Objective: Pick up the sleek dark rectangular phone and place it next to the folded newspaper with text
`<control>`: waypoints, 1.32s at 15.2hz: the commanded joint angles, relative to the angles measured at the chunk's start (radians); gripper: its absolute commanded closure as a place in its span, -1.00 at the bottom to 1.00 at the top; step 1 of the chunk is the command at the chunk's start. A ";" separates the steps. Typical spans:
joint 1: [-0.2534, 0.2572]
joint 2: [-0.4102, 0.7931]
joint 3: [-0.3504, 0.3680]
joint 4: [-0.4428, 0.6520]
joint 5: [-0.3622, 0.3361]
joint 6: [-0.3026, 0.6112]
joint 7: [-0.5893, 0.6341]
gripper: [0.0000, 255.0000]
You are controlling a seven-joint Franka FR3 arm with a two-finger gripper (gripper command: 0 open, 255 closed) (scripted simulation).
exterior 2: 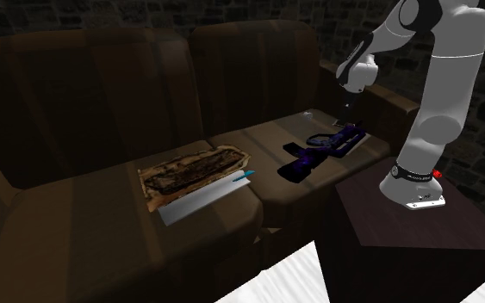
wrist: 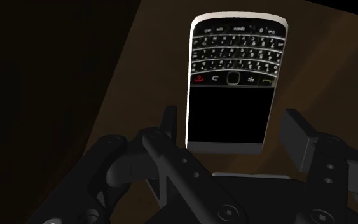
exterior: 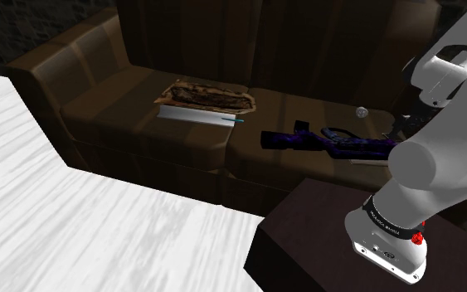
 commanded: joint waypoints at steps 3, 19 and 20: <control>-0.020 0.015 -0.018 0.002 -0.005 -0.013 0.002 -1.00; 0.024 -0.149 -0.085 0.004 -0.225 -0.106 0.161 -1.00; 0.023 -0.149 -0.085 0.004 -0.226 -0.106 0.161 -1.00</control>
